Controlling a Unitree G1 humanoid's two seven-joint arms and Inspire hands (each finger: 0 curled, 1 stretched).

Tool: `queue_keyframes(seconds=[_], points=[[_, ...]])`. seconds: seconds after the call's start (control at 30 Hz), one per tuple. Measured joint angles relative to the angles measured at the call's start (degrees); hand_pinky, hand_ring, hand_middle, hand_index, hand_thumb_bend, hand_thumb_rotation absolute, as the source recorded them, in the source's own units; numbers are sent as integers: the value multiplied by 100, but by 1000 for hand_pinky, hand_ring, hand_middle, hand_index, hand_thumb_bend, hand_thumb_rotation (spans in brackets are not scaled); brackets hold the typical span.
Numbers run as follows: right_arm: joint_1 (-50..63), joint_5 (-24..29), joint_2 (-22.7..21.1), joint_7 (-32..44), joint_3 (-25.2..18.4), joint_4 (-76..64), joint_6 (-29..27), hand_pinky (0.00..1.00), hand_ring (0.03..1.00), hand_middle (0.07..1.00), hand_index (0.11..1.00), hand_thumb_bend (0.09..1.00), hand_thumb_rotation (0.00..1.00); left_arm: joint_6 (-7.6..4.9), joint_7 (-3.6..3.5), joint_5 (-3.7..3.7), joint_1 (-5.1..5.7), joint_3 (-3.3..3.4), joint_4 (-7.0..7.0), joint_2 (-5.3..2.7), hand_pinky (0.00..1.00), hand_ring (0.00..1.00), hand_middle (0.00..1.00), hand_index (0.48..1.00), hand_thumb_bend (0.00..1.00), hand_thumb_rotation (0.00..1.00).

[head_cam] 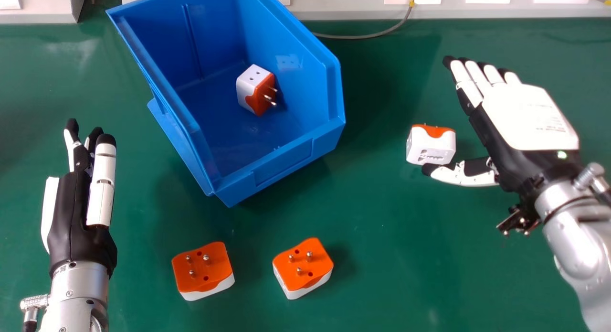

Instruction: Pick all objects and put in blue box

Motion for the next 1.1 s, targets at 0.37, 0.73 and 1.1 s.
queue_keyframes(seconds=[0.37, 0.73, 1.1], points=[[-1397, -51, -7, 529, 743, 1764, -69, 976, 1000, 1000, 1000, 426, 483, -12, 53, 4, -25, -17, 45, 1, 978, 989, 986, 985, 227, 885], [-2343, -67, 28, 644, 1417, 3230, -405, 951, 1000, 1000, 993, 419, 508, -1, 51, 3, 18, -27, -64, 0, 976, 989, 988, 985, 235, 880], [-2979, -153, 131, 774, 1809, 4056, -647, 937, 994, 1000, 973, 397, 505, 12, 28, -31, 109, -13, -145, 2, 977, 989, 989, 986, 233, 879]])
